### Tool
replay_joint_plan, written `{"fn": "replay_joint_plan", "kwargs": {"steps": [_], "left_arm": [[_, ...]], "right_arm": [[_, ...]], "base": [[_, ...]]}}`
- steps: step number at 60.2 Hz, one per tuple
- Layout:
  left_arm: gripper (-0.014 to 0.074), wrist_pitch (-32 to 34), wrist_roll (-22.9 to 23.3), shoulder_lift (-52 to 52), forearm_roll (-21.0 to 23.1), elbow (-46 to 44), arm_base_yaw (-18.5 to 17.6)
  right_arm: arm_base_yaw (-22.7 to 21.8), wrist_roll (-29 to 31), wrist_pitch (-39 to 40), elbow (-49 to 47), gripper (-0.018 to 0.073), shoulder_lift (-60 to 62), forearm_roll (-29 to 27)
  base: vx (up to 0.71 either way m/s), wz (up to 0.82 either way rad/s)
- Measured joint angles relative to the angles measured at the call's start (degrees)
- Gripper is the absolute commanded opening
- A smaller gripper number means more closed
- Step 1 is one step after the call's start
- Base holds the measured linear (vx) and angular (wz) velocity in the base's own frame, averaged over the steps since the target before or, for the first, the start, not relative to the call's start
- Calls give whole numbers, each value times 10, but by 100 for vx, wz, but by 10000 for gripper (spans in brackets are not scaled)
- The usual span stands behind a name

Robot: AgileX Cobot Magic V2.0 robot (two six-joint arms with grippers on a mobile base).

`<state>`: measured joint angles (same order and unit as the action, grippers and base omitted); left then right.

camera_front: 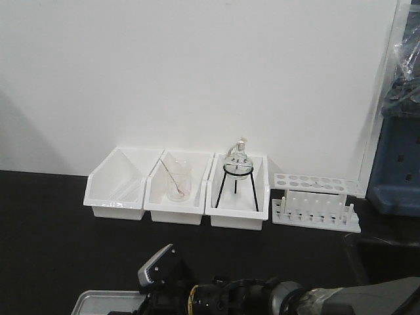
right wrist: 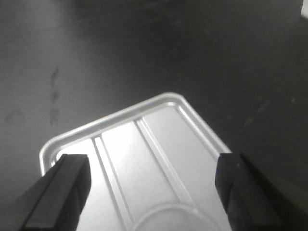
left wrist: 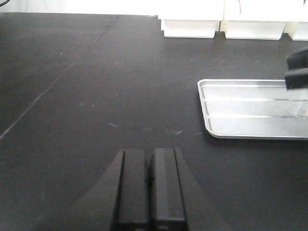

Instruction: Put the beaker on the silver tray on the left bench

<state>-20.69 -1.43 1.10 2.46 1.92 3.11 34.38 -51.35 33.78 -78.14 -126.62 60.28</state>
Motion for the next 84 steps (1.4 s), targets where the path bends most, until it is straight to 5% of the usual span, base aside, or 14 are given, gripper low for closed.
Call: {"fn": "replay_joint_plan", "kwargs": {"steps": [23, 44, 65, 84], "left_arm": [[1, 0, 0, 0, 0, 0, 0], [1, 0, 0, 0, 0, 0, 0], [1, 0, 0, 0, 0, 0, 0], [1, 0, 0, 0, 0, 0, 0]], "right_arm": [[-2, -66, 0, 6, 555, 150, 44], [-63, -257, 15, 177, 352, 400, 262], [-70, -272, 28, 250, 186, 544, 323], [-70, -272, 30, 250, 160, 556, 323]], "base": [[0, 0], [0, 0], [0, 0], [0, 0]]}}
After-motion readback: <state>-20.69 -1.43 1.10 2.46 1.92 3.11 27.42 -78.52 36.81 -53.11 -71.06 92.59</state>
